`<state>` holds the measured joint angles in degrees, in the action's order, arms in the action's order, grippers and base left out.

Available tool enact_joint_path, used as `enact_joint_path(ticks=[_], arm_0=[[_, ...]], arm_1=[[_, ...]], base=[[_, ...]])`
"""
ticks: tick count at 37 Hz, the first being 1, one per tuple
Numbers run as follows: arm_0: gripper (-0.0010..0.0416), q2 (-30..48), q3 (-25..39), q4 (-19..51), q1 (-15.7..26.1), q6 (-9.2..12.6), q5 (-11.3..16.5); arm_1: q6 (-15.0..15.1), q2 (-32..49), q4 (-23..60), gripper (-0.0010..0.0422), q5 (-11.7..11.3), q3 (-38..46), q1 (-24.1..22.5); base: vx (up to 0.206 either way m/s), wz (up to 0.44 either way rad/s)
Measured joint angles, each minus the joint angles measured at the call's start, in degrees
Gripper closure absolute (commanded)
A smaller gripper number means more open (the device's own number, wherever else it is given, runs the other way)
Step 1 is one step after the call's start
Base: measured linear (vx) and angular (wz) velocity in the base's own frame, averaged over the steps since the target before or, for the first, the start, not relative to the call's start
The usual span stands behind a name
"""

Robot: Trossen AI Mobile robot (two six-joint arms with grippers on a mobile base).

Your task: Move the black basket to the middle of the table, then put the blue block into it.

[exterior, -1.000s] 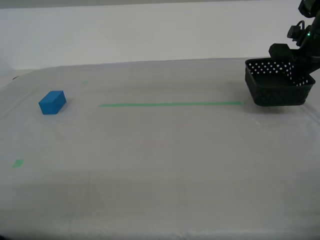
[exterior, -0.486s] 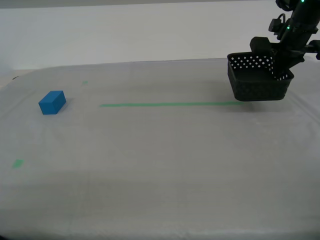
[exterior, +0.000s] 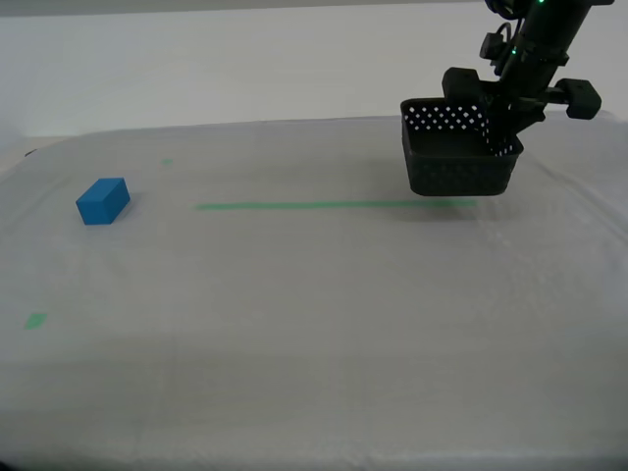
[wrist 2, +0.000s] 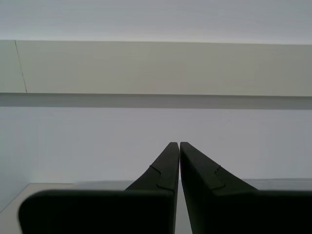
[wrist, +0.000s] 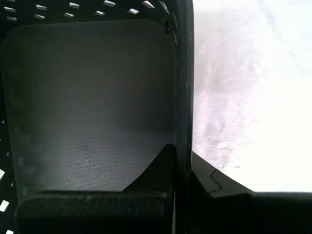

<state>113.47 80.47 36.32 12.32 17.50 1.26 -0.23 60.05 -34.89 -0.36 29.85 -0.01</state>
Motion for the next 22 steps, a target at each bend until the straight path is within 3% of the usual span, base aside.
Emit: enact_joint_path(ticks=[8,22], arm_0=[[0.0406,0.0,3.1,2.32,2.75,1.46,0.0],[0.0406,0.0,14.23,15.78,5.18,2.99,0.0]], arm_1=[[-0.02,0.0,0.0,0.0412,0.0,0.0,0.0],[0.0,0.0,0.0,0.0412,0.0,0.0,0.0]], base=[[0.0,0.0],[0.0,0.0]])
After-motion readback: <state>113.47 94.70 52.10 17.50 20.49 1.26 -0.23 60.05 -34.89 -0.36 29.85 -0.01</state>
